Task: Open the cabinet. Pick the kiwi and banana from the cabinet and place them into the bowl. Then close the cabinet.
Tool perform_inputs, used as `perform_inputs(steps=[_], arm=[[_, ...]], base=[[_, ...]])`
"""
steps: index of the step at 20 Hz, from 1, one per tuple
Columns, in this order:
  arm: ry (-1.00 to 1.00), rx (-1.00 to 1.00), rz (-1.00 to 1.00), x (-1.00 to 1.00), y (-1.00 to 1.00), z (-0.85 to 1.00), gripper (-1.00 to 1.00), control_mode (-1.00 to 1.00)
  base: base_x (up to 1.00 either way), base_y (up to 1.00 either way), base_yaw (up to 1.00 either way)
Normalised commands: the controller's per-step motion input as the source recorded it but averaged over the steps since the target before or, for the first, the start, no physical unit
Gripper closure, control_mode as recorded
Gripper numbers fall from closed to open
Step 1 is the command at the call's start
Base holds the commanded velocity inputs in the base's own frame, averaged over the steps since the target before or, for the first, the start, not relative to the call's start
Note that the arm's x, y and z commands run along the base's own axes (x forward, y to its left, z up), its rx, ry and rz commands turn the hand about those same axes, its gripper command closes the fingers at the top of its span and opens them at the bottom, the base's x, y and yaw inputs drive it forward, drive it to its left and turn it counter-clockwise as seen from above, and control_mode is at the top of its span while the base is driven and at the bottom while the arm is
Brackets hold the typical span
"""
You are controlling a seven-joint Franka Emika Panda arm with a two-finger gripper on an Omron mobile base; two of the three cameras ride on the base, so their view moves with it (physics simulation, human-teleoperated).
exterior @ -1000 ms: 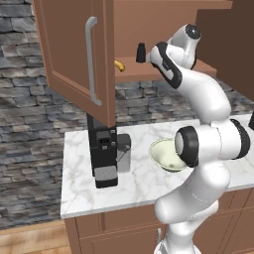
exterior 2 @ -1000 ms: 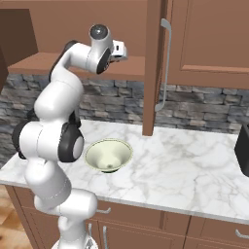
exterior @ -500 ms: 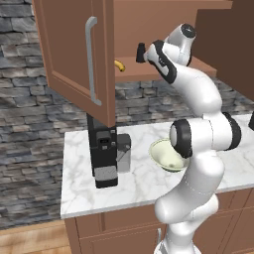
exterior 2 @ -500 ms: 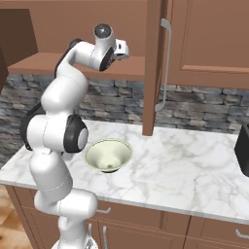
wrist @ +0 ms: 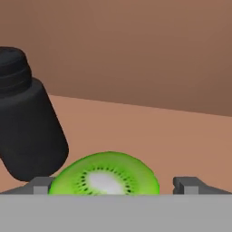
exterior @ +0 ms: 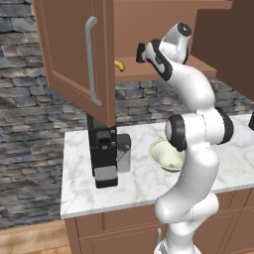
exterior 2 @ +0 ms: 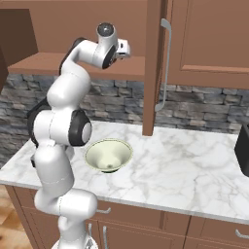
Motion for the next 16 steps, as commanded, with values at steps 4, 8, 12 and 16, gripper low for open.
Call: perform_inputs(steps=[4,8,12,16], arm=[[0.02,0.00,0.00,0.21,0.00,-0.04,1.00,-1.00],[0.05,0.00,0.00,0.03,0.00,-0.01,1.00,-1.00],[0.00,0.00,0.00,0.00,0.00,-0.02,1.00,-1.00],[-0.07,0.00,0.00,-0.02,0.00,-0.04,1.00,-1.00]], base=[[0.00,0.00,0.00],[0.00,0.00,0.00],[0.00,0.00,0.00],[0.00,0.00,0.00]])
